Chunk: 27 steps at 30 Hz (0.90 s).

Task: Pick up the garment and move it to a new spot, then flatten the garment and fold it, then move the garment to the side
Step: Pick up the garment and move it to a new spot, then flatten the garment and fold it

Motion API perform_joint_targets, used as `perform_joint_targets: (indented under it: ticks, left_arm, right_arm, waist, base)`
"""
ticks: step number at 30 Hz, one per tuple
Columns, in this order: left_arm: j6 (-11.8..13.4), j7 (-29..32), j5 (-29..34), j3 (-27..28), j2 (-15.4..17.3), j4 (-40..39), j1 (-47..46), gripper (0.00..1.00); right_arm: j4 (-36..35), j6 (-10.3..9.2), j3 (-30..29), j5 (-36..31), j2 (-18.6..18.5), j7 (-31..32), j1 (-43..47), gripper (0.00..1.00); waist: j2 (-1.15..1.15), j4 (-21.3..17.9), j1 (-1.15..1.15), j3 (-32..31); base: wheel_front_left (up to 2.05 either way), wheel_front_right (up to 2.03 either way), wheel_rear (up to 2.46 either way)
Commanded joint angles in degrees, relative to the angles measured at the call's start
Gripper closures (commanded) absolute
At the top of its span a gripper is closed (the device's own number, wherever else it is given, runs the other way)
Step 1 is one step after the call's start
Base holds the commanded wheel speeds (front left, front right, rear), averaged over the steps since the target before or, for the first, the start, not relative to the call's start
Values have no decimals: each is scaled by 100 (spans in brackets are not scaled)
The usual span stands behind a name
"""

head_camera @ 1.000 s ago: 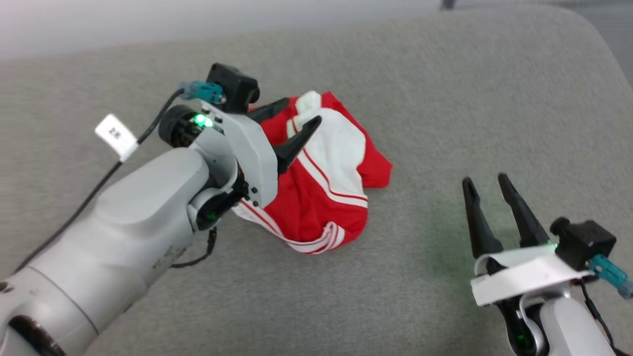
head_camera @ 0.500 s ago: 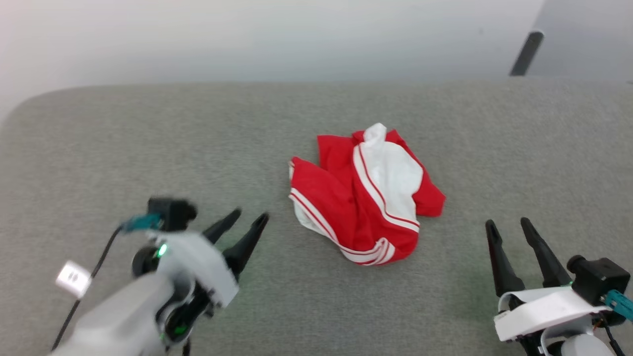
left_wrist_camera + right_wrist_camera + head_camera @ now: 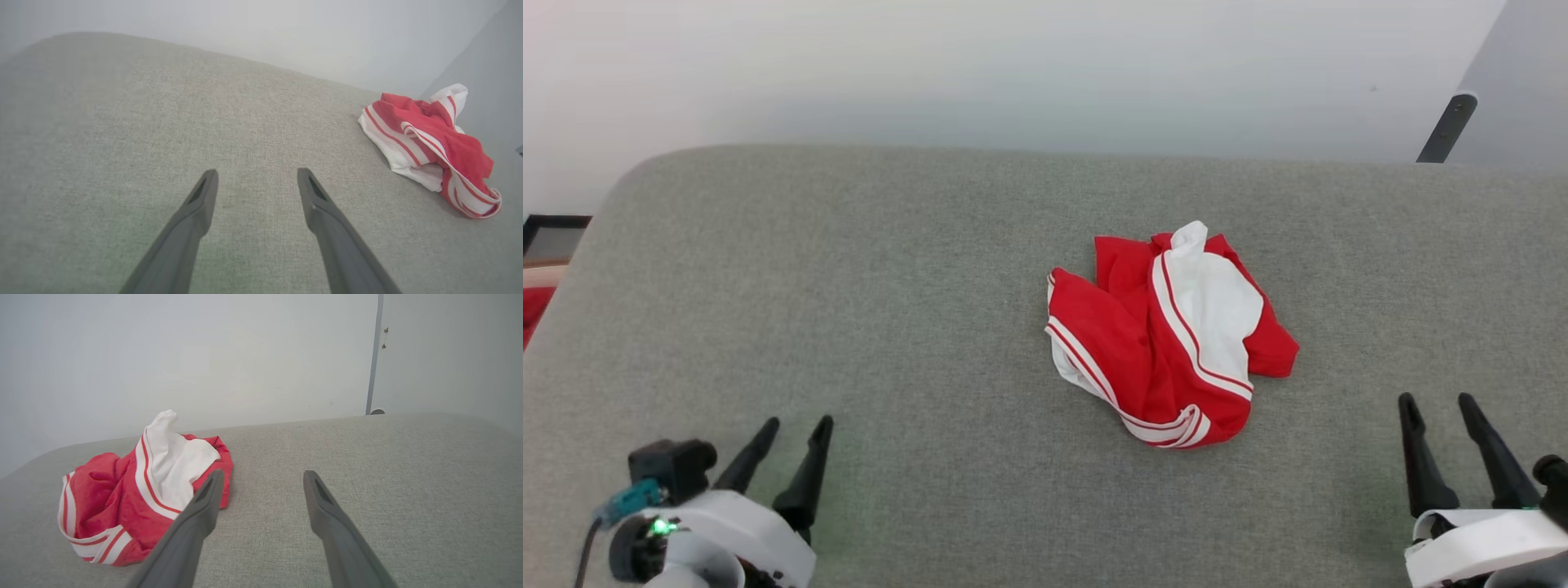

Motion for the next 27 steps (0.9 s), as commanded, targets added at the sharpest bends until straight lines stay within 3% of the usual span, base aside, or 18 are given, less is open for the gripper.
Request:
perform_joint_targets:
  ticks: [1, 8, 14, 20, 27]
  left_arm:
    - [78, 1, 322, 225, -64, -163, 171, 0]
    - [195, 1, 1707, 1241, -399, -858, 643, 0]
    - [96, 0, 2930, 1885, -792, -1468, 987, 0]
    - [-177, 0, 3414, 2344, -1269, -1425, 1360, 0]
    - [-444, 0, 3752, 2624, -1565, -1238, 1435, 0]
  right_arm:
    - [-46, 1, -61, -17, -40, 16, 35, 0]
    - [-213, 0, -202, -77, -47, 78, -94, 0]
    - [-409, 0, -240, -85, -11, 155, -197, 0]
    - [-346, 0, -162, -59, 94, 178, -44, 0]
    - [-253, 0, -110, -67, 148, 114, -16, 0]
  waist:
    - [0, -18, 0, -7]
    - [0, -110, 0, -53]
    - [0, -156, 0, -110]
    - [0, -166, 0, -119]
    - [0, -166, 0, -114]
  base:
    - [0, 0, 0]
    - [0, 0, 0]
    - [0, 0, 0]
    - [0, 0, 0]
    - [0, 0, 0]
